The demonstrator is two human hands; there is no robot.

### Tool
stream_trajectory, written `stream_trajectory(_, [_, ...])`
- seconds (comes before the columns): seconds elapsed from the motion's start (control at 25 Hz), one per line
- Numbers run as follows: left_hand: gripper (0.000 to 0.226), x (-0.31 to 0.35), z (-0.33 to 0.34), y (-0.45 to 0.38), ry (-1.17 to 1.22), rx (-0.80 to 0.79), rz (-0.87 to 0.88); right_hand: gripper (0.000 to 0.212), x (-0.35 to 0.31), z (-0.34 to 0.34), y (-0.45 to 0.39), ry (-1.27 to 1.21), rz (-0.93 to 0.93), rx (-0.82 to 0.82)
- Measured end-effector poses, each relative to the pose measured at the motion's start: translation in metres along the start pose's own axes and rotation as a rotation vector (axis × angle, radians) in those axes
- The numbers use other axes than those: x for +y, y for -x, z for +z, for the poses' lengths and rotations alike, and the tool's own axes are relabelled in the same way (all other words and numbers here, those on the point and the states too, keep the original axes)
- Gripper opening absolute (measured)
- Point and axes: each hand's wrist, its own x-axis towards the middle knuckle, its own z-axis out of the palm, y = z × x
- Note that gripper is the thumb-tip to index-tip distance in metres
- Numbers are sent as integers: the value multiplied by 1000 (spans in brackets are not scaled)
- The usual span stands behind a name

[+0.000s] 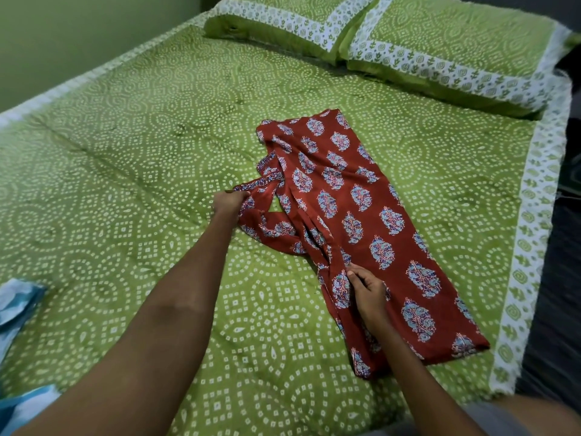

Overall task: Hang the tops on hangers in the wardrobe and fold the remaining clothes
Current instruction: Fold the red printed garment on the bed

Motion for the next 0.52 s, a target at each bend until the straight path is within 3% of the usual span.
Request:
stream_trajectory(0.12, [49, 23, -5, 45, 333, 14, 3, 21, -1, -1, 0, 20, 6, -1])
stream_trajectory(0.24, [46, 34, -45, 96, 462, 298, 202, 21, -2, -2, 0, 34, -4, 0])
stream_trajectory(0.32, [47, 8, -89, 108, 577, 349, 209, 22, -3, -1, 1, 42, -7, -1])
stream_trajectory(0.4, [42, -25, -127, 125, 559, 225, 61, 22, -4, -1, 1, 57, -5, -5])
stream_trajectory(0.52, [35, -53, -159, 143, 246, -85, -56, 23, -6, -2, 2, 58, 1, -9])
